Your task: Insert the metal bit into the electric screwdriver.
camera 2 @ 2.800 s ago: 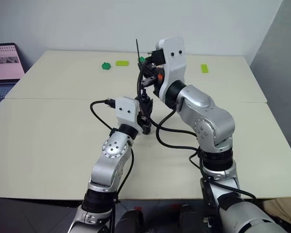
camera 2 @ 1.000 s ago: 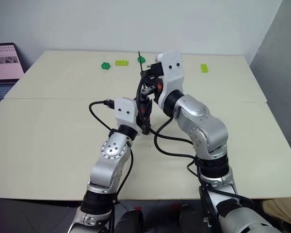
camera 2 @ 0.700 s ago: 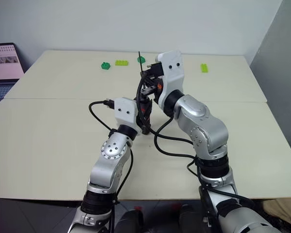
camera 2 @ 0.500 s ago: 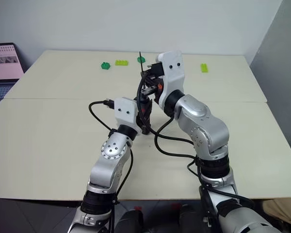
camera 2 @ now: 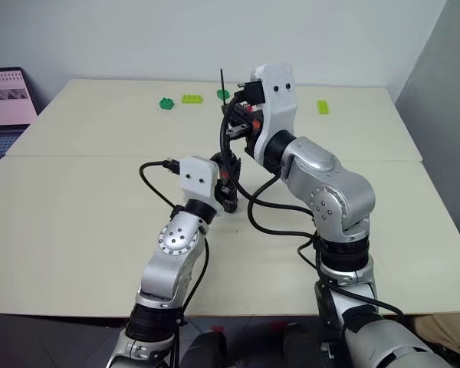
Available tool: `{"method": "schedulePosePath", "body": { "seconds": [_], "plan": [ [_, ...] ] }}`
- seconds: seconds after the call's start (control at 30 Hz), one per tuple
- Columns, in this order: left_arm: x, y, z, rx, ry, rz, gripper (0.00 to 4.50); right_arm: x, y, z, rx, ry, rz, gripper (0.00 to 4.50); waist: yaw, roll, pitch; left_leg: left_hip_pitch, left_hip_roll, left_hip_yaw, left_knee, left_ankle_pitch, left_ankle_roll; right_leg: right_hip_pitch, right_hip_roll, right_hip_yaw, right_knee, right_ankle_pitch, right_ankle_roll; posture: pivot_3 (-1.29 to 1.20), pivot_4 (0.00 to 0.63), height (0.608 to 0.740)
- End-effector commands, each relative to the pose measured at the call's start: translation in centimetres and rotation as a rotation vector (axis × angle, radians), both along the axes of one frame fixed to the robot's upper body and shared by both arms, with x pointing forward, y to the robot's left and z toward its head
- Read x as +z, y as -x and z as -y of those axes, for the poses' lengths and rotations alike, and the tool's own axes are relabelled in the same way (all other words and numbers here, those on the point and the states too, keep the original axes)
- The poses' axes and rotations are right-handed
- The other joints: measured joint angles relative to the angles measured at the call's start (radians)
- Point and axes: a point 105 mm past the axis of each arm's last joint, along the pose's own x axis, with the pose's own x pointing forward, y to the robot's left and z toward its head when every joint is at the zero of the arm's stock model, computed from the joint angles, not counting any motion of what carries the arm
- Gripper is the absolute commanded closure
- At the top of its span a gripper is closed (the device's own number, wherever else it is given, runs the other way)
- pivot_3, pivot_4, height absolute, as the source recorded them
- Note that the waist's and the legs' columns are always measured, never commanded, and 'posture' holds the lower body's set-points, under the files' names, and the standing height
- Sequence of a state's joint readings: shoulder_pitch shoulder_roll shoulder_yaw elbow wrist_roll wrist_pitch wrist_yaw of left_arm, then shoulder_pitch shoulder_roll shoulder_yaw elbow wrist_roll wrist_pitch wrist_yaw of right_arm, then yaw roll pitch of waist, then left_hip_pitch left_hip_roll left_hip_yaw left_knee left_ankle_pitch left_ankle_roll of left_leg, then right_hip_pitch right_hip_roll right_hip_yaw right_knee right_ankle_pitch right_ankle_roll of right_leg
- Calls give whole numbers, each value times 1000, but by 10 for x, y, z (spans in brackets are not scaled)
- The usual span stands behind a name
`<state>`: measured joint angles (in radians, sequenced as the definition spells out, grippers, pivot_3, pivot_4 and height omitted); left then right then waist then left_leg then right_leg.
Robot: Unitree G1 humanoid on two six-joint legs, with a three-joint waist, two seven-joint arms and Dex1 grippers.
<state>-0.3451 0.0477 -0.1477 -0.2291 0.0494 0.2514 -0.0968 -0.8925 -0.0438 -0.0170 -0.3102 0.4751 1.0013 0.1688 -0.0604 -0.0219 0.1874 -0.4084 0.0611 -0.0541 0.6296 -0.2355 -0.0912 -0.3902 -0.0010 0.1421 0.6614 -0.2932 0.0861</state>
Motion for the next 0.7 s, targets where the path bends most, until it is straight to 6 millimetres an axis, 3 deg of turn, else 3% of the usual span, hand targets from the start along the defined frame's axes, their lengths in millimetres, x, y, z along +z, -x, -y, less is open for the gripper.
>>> {"method": "schedulePosePath", "body": {
  "seconds": [0.03, 0.7],
  "plan": [
    [7, 5, -5, 8, 7, 34, 2843, 15, 11, -1, 21, -16, 58, 4500, 0, 0, 0, 0, 0, 0, 0, 0, 0, 0, 0, 0, 0, 0, 0, 0, 150, 740],
    [4, 7, -8, 25, 7, 21, 2843, 8, 17, -7, 47, -6, 46, 4500, -5, 0, 0, 0, 0, 0, 0, 0, 0, 0, 0, 0, 0, 0, 0, 0, 150, 740]
  ]
}}
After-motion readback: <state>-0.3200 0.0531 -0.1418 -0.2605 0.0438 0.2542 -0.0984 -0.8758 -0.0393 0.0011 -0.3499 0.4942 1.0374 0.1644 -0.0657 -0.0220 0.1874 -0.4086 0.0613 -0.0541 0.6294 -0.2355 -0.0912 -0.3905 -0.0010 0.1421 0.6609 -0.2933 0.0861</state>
